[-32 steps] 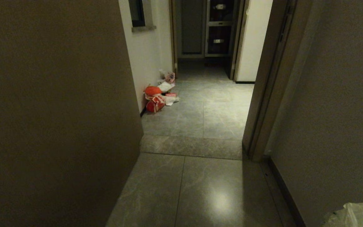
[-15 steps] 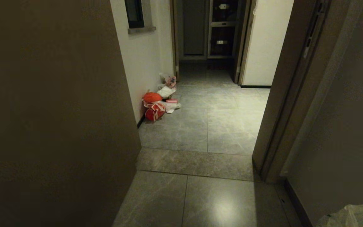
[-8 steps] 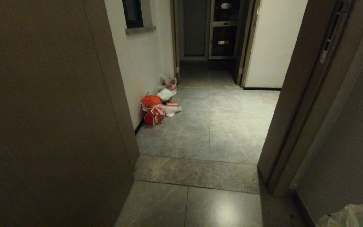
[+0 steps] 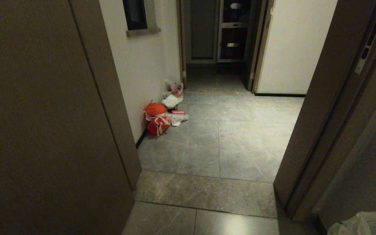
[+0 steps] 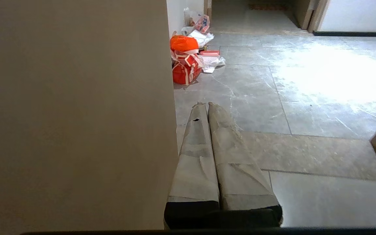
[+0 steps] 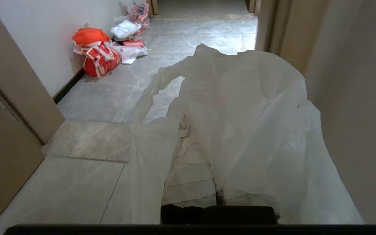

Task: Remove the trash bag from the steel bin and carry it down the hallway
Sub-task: Put the trash bag at the door

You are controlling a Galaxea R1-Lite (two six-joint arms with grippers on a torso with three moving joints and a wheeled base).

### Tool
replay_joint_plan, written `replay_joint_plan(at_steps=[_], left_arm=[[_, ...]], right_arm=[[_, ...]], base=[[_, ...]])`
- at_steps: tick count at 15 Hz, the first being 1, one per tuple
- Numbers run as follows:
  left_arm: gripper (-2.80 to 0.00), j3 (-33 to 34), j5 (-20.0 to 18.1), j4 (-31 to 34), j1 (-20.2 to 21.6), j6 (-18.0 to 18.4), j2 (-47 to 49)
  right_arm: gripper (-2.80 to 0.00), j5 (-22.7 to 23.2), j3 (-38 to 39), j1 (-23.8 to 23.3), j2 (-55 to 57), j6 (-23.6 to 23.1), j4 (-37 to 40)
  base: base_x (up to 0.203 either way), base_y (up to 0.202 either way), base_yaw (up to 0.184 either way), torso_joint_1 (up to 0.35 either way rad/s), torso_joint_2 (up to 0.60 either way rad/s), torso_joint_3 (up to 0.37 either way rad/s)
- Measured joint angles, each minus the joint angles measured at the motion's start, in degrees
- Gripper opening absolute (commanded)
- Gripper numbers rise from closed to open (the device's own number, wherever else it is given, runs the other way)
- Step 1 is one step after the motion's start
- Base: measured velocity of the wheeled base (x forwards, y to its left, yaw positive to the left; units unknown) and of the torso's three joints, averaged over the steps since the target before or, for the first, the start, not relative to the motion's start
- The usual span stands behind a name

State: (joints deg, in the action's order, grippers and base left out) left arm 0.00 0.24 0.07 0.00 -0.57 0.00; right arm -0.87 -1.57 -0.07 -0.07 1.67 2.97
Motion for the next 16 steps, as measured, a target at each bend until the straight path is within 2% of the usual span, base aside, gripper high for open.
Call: replay_joint_plan(at_steps=[13,16], left_arm=[[-2.8,0.0,0.0,0.03,0.0,0.03,0.0],[-2.8,-0.01,-0.03,-0.09,0.0,0.11,0.0]], right_arm=[[-2.8,0.01,0.0,0.0,0.0,-0.02,-0.02],[-2.8,-0.03,0.0,0.05,0.0,-0.02,0.02]], base=[[0.193,-0.006,0.001,0.002,0.0,0.004],[0.037,-0.045,0.007,0.002,0.01,-0.002]])
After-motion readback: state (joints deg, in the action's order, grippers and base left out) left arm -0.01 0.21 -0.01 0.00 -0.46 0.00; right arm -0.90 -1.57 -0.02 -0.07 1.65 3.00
